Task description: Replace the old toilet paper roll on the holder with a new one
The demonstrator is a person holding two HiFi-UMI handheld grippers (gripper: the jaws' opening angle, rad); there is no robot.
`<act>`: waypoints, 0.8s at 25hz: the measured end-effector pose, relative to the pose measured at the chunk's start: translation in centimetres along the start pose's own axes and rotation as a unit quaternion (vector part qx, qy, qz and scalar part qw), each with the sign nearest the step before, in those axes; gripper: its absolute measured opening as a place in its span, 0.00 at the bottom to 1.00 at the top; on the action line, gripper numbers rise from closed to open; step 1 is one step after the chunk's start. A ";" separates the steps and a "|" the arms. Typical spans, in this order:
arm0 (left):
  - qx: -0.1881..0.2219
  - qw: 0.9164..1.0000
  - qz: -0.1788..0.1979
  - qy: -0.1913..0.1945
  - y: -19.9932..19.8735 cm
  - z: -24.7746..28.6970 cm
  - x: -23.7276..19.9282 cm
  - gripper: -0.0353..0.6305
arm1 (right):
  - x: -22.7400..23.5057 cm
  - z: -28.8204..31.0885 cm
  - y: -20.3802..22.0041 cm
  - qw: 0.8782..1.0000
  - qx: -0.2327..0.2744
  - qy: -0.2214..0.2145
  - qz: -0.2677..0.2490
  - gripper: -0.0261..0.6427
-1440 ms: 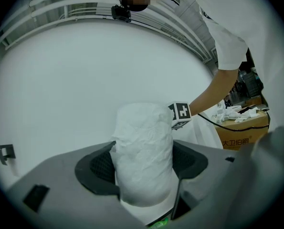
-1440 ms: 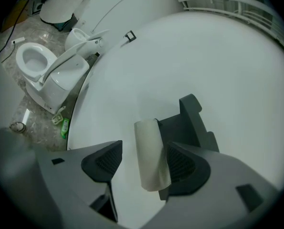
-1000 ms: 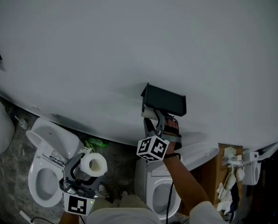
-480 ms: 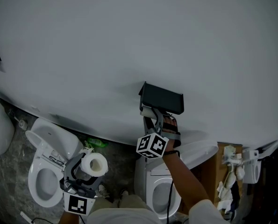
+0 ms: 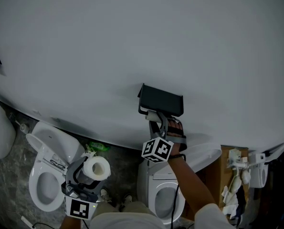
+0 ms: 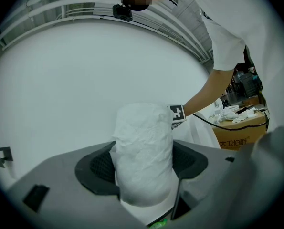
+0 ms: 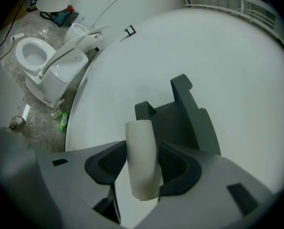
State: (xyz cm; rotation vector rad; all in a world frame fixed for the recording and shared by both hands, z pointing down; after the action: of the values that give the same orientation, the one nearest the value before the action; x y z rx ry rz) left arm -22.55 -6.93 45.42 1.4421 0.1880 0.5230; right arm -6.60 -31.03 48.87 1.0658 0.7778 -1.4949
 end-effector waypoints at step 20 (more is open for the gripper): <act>-0.003 1.000 0.021 0.007 -1.3 0.7 1.2 0.54 | 0.0 -0.4 4.8 1.000 -0.027 0.009 0.001 0.35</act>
State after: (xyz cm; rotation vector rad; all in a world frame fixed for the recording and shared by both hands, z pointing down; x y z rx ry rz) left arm -20.93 -7.04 44.48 1.4399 0.1666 0.5680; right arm -1.81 -31.61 49.02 1.0406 0.8256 -1.4571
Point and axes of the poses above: the fingertips, and each gripper's own axes: z forward along the fingers, x to its right, y out of its underside, the point moved 1 cm from there along -z, backward along the fingers, and after that the axes turned 10 degrees about -z, right-handed, at the moved point
